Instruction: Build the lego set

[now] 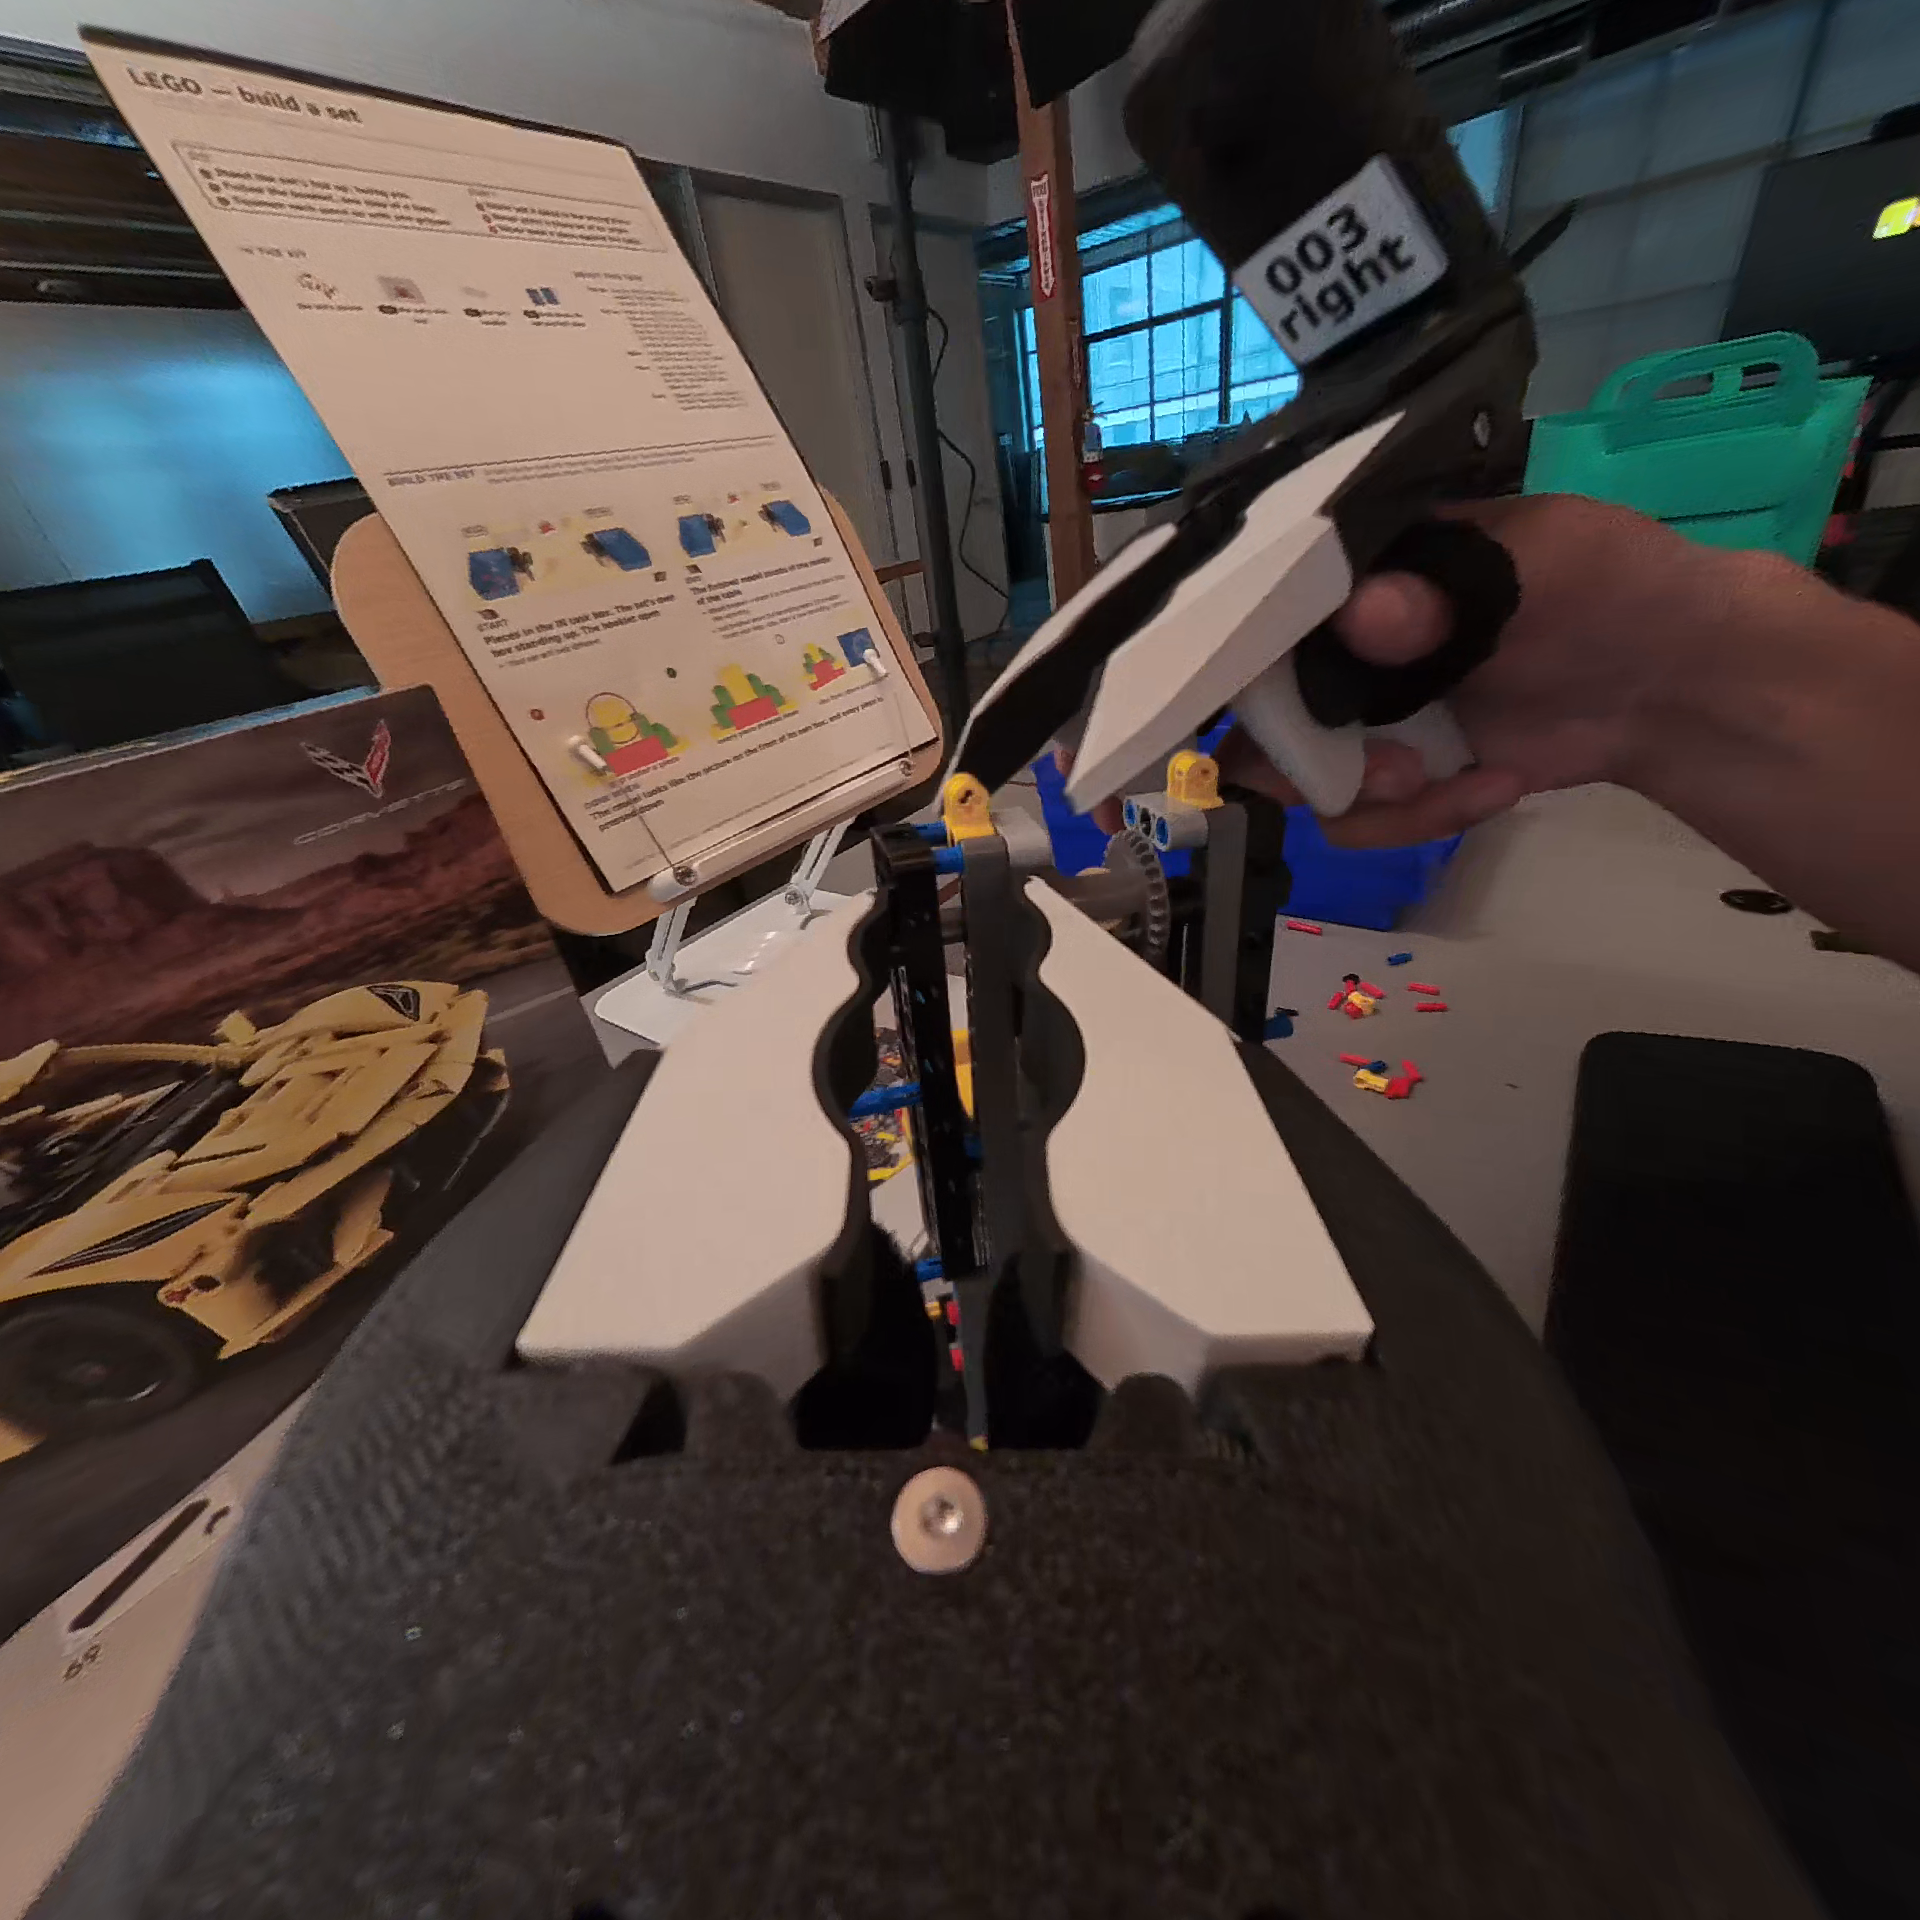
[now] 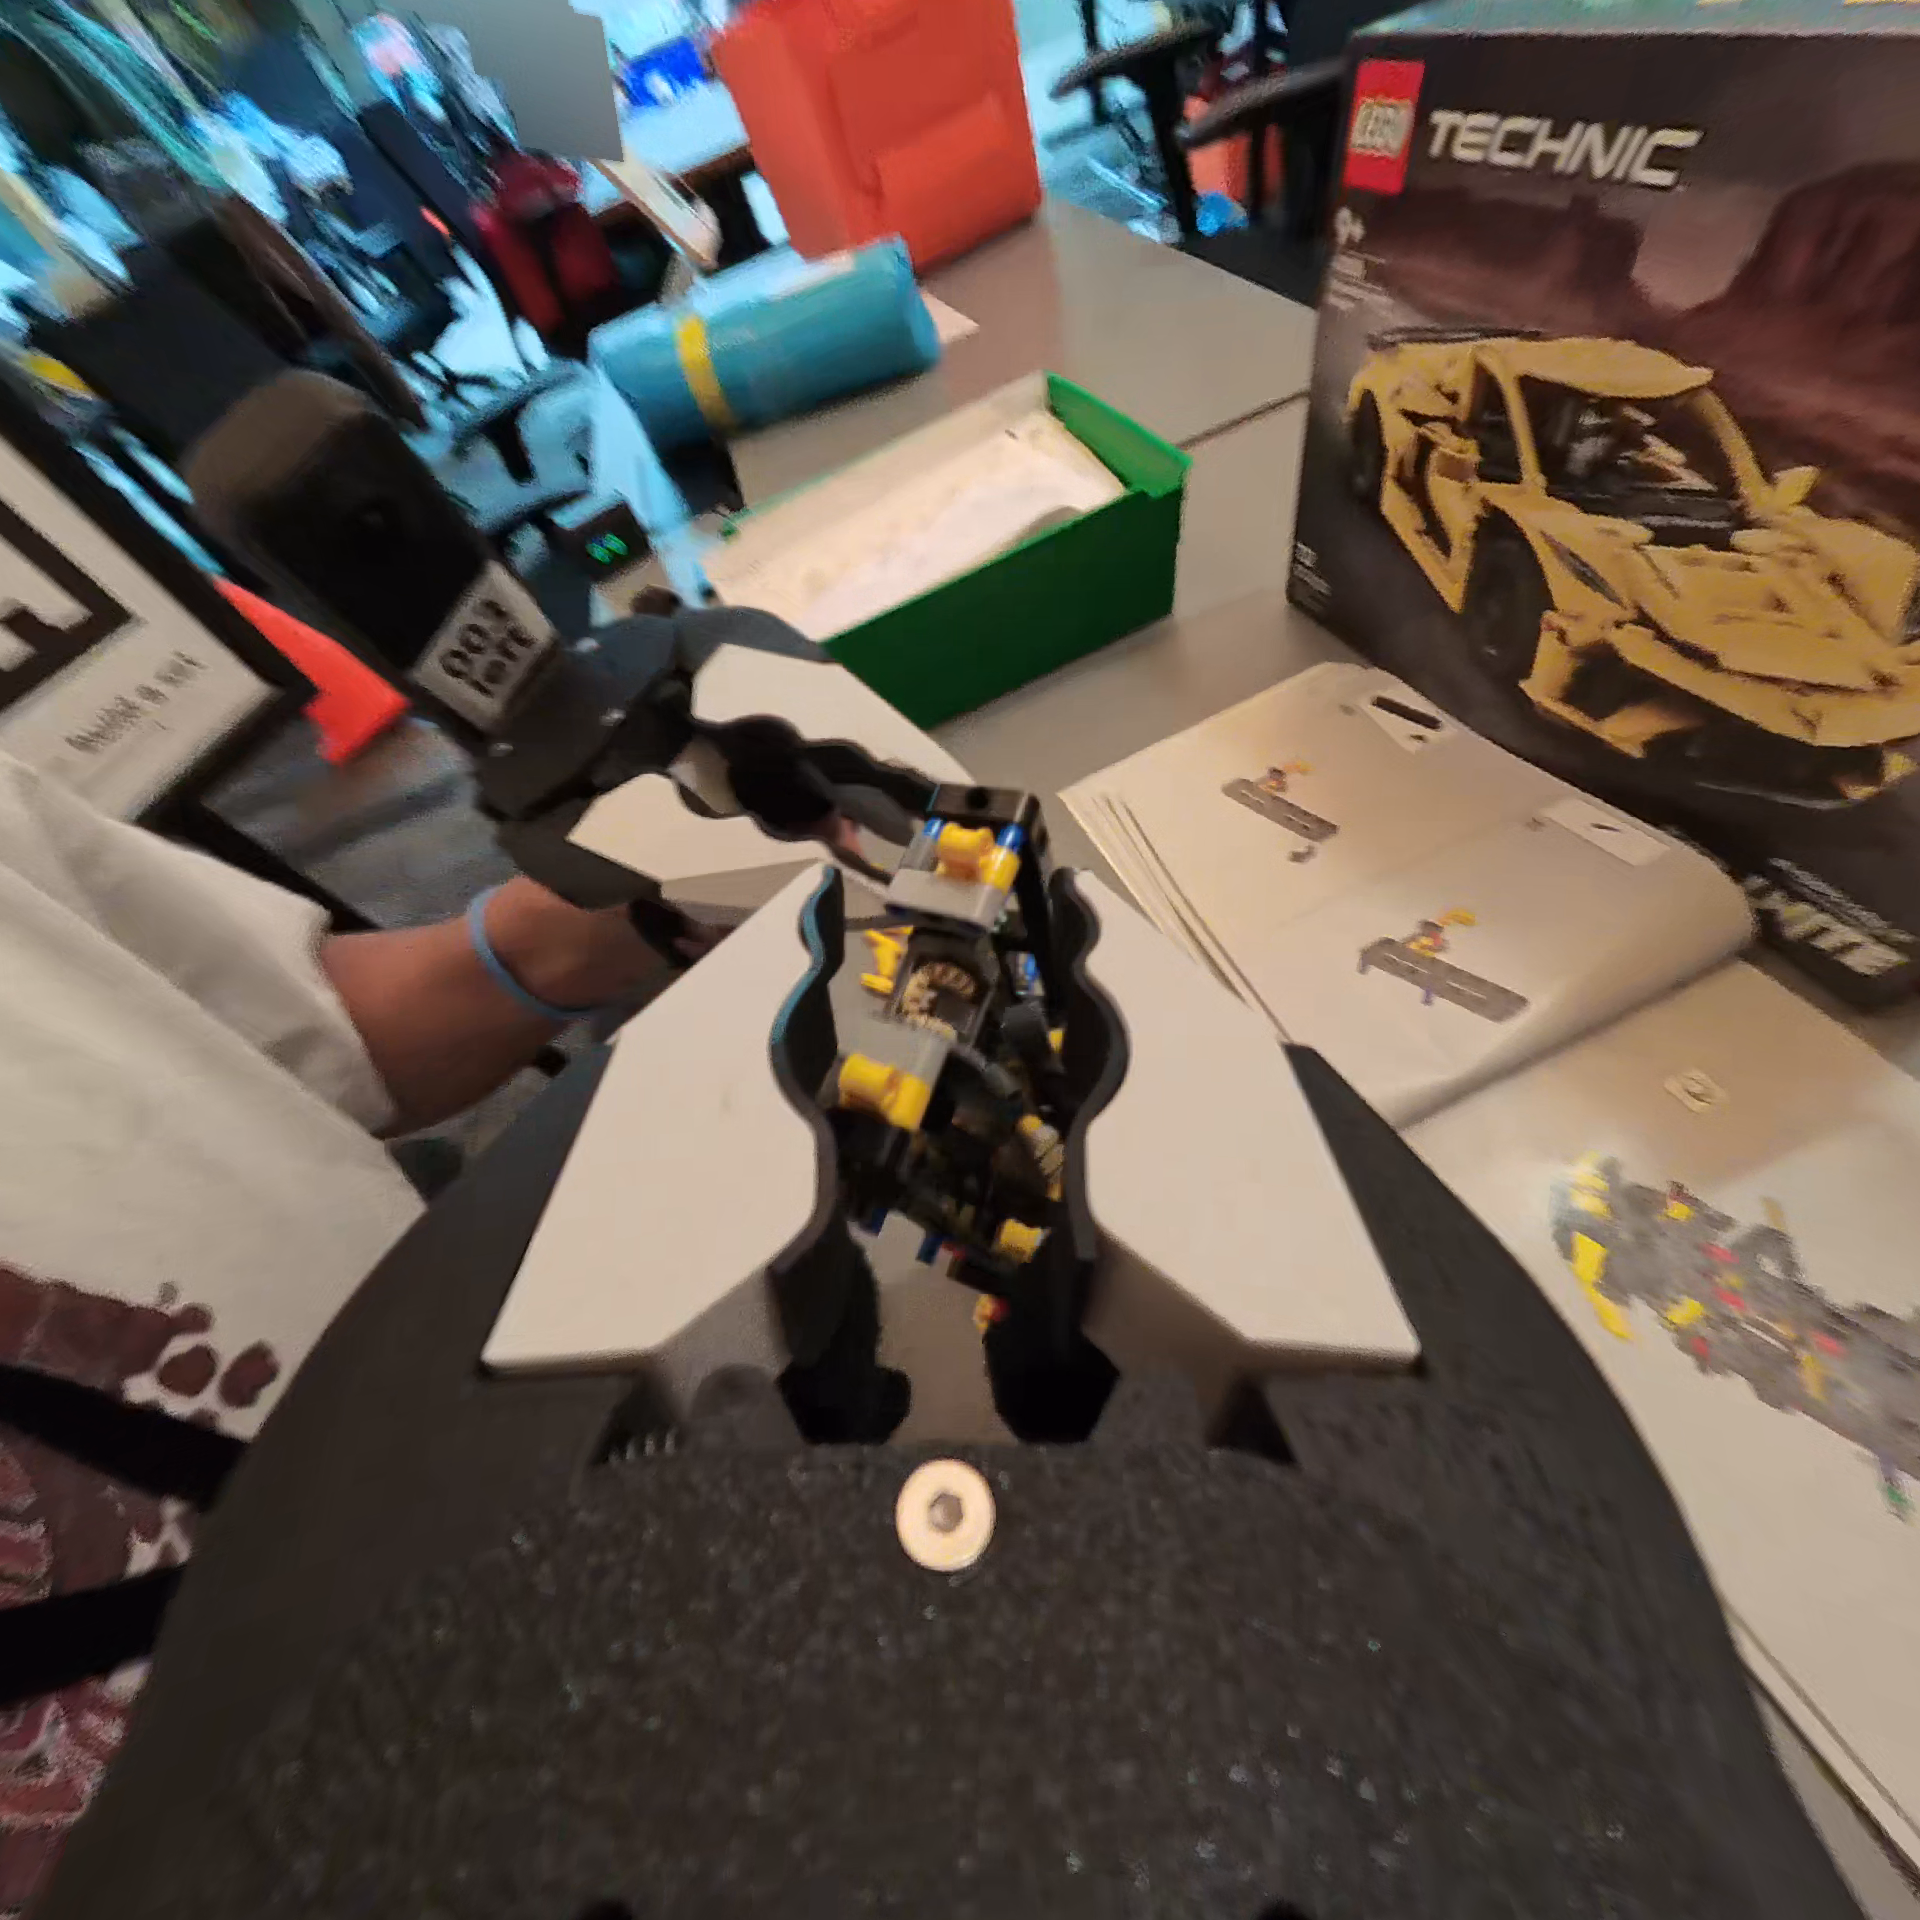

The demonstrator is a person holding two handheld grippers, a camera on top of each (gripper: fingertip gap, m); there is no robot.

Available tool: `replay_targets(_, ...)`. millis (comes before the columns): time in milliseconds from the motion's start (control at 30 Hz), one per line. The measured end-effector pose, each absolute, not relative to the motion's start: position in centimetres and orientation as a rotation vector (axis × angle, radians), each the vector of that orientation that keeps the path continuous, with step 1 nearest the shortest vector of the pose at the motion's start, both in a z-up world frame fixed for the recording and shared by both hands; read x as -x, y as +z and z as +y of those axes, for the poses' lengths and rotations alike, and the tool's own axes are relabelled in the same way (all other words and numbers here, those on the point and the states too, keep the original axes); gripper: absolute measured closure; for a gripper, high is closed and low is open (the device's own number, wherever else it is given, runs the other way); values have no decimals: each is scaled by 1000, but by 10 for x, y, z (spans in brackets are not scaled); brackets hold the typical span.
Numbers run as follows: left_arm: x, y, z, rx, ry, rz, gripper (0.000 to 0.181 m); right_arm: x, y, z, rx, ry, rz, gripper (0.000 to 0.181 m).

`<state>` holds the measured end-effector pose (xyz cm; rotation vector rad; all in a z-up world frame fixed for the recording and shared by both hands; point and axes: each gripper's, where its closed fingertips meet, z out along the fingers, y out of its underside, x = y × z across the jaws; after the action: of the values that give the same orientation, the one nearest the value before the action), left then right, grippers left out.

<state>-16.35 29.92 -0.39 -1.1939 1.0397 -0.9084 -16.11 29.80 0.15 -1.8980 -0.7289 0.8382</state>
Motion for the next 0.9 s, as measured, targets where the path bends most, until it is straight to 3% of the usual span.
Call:
replay_targets(367,166,-5,290,1221,-903,1043,159,172,-4,294,1947,637,-907,157)
replay_targets(900,174,-1,282,1096,-1192,1469,152,178,-6,283,1841,631,-1257,157)
